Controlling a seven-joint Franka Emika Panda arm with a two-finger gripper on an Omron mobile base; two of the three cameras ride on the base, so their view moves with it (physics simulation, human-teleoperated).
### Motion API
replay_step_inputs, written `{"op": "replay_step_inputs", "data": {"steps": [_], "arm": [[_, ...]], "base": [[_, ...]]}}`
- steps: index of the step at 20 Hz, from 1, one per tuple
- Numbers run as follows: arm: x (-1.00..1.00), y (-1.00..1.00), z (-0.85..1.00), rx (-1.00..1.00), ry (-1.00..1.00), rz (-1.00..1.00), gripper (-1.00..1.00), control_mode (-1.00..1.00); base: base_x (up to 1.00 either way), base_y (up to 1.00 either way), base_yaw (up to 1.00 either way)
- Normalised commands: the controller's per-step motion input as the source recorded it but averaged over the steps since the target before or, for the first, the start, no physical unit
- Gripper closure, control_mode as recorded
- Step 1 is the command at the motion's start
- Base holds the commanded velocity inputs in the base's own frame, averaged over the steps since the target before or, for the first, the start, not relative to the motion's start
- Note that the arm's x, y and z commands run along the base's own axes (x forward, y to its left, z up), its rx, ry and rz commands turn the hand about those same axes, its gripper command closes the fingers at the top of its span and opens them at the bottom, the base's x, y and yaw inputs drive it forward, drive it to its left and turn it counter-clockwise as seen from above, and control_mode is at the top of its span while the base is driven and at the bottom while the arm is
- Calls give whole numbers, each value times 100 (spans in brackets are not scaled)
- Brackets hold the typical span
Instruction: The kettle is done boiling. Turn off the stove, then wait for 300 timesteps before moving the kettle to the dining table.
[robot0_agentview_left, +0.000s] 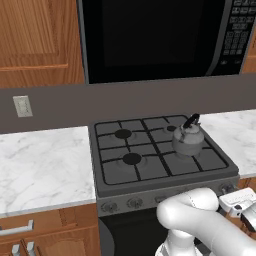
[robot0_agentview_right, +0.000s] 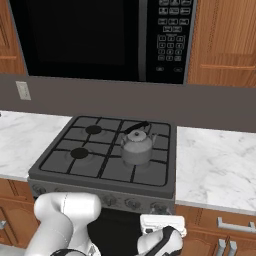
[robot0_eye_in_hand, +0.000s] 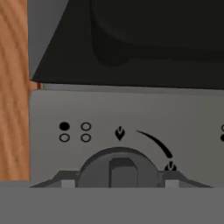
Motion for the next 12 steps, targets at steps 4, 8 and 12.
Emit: {"op": "replay_step_inputs", "data": {"steps": [4, 8, 12], "arm": [[-30, -1, 0, 1, -2, -1, -100, -100], [-32, -8, 0, 1, -3, 0, -100, -100], [-35, -5, 0, 1, -7, 0, -100, -100]], "base": [[0, 0, 0], [0, 0, 0], [0, 0, 0]]}}
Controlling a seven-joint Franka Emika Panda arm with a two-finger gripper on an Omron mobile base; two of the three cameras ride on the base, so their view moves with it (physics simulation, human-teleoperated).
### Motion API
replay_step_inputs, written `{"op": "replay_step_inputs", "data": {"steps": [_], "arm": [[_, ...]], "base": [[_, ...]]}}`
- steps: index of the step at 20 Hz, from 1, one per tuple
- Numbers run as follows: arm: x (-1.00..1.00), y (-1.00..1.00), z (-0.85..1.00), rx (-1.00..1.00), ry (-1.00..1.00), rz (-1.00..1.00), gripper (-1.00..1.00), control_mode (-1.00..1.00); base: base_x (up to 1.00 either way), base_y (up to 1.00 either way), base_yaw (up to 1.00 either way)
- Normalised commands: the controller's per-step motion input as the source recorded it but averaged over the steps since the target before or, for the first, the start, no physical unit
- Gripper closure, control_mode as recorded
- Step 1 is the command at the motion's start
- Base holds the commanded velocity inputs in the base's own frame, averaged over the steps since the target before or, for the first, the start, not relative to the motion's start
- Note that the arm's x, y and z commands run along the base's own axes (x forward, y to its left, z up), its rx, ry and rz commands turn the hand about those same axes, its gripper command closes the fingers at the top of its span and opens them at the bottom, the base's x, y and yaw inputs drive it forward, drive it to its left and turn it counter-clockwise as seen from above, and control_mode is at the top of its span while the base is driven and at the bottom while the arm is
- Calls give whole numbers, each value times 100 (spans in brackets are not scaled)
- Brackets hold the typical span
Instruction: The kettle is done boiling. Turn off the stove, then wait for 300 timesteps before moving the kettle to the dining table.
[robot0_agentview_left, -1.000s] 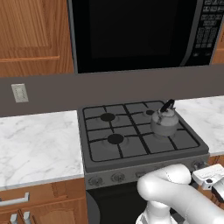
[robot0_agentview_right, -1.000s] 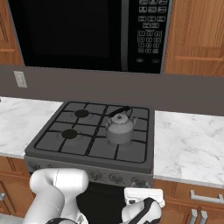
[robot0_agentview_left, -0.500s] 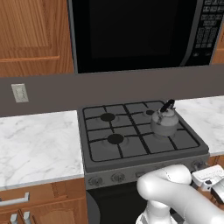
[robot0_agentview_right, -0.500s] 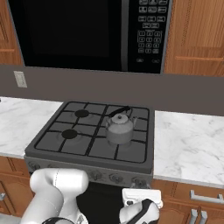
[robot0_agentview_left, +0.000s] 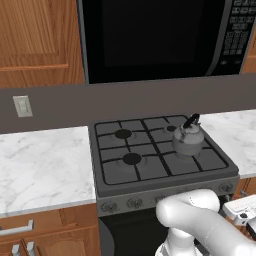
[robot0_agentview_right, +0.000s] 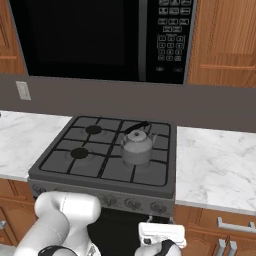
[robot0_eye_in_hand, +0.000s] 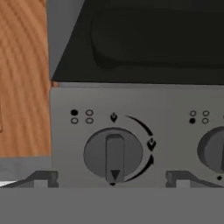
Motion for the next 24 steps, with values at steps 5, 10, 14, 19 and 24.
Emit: {"op": "replay_step_inputs", "data": {"steps": [5, 10, 14, 19, 24], "arm": [[-34, -8, 9, 0, -10, 0, -100, -100], [-19, -7, 27, 0, -9, 0, -100, -100], [-13, -5, 36, -3, -8, 0, -100, -100], [-10, -1, 36, -6, -9, -3, -100, -100], [-5, 0, 42, -8, -7, -4, -100, -100]], "base": [[0, 0, 0], [0, 0, 0], [0, 0, 0], [0, 0, 0], [0, 0, 0]]}}
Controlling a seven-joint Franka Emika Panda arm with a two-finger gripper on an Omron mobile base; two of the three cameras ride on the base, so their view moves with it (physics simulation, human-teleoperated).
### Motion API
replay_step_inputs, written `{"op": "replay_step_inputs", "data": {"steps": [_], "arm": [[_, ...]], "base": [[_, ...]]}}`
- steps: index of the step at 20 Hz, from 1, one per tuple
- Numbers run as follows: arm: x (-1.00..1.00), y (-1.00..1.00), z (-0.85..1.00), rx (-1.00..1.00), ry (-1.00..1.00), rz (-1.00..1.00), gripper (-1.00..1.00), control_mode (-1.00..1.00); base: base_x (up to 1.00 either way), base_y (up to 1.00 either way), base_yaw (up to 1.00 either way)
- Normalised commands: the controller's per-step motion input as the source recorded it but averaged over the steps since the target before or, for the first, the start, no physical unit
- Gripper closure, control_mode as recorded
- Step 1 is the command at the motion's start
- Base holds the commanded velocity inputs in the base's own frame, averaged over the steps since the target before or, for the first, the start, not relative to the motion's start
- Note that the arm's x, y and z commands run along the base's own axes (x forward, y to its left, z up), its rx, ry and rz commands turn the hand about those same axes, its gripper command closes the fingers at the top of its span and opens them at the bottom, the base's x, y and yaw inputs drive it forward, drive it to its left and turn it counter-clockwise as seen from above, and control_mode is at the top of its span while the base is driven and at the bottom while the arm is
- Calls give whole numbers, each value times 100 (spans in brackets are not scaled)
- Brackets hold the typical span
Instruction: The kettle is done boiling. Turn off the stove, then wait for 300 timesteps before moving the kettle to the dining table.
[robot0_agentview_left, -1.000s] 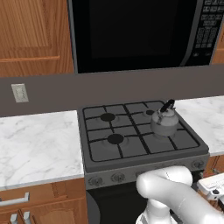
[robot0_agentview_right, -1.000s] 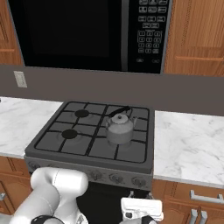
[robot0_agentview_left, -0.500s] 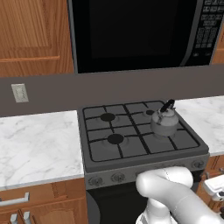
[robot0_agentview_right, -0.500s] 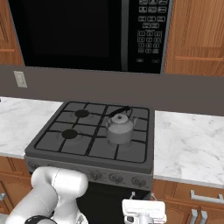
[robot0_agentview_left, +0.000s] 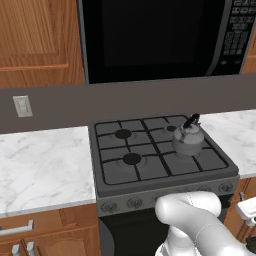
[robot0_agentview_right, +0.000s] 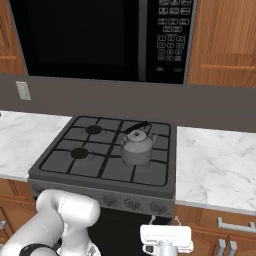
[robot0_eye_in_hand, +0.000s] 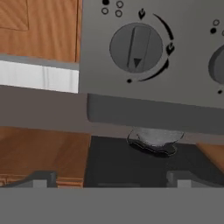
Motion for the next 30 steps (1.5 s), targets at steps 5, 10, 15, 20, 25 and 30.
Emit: {"op": "replay_step_inputs", "data": {"steps": [5, 10, 15, 20, 25, 30], "arm": [[0, 0, 48, -11, -2, -6, -100, -100], [0, 0, 45, -11, 0, -4, -100, -100], [0, 0, 44, -12, 0, -1, -100, -100], [1, 0, 45, -15, 0, 0, -100, -100], [4, 0, 43, -16, 0, 0, -100, -100], [7, 0, 41, -19, 0, 0, -100, -100]], "base": [[0, 0, 0], [0, 0, 0], [0, 0, 0], [0, 0, 0], [0, 0, 0], [0, 0, 0]]}}
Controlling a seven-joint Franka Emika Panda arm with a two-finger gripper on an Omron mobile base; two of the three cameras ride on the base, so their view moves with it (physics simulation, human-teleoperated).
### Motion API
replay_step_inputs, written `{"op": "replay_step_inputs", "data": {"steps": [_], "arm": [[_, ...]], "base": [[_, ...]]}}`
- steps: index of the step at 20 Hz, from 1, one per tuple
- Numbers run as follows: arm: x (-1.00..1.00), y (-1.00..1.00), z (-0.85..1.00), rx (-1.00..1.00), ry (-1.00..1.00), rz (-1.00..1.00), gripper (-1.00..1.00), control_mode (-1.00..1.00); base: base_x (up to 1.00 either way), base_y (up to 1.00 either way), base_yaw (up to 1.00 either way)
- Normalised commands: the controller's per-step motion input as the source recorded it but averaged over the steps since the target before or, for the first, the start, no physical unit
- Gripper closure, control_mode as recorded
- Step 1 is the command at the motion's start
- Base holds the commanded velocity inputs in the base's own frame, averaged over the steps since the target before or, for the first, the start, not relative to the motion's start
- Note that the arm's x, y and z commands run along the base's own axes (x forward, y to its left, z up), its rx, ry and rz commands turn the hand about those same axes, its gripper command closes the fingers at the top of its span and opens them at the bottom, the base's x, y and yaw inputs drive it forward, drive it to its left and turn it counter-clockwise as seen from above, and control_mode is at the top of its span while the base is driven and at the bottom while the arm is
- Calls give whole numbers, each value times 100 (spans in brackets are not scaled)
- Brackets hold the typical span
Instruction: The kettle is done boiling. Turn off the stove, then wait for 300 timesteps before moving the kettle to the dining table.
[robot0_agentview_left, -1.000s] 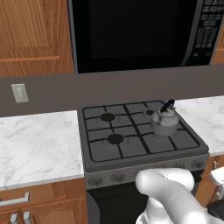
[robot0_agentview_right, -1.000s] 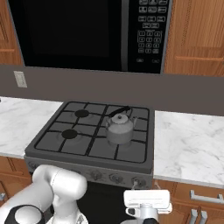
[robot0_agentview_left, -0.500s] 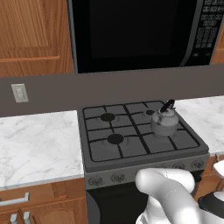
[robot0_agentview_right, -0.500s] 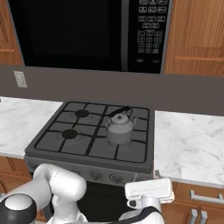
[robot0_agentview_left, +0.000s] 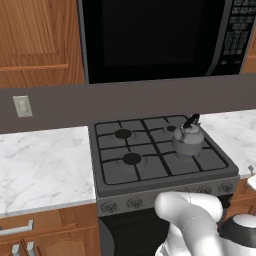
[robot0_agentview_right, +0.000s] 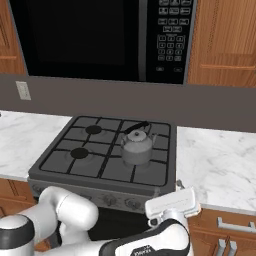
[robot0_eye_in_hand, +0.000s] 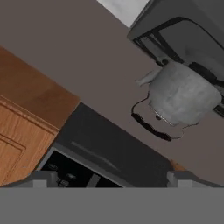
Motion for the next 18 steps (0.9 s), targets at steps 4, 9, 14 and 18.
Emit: {"op": "replay_step_inputs", "data": {"steps": [4, 9, 14, 18], "arm": [[8, 6, 34, -22, 1, 0, -100, -100], [10, 10, 34, -22, 2, 0, -100, -100], [24, 16, 31, -19, 9, 0, -100, -100], [50, 27, 17, -12, 17, 0, -100, -100]], "base": [[0, 0, 0], [0, 0, 0], [0, 0, 0], [0, 0, 0]]}}
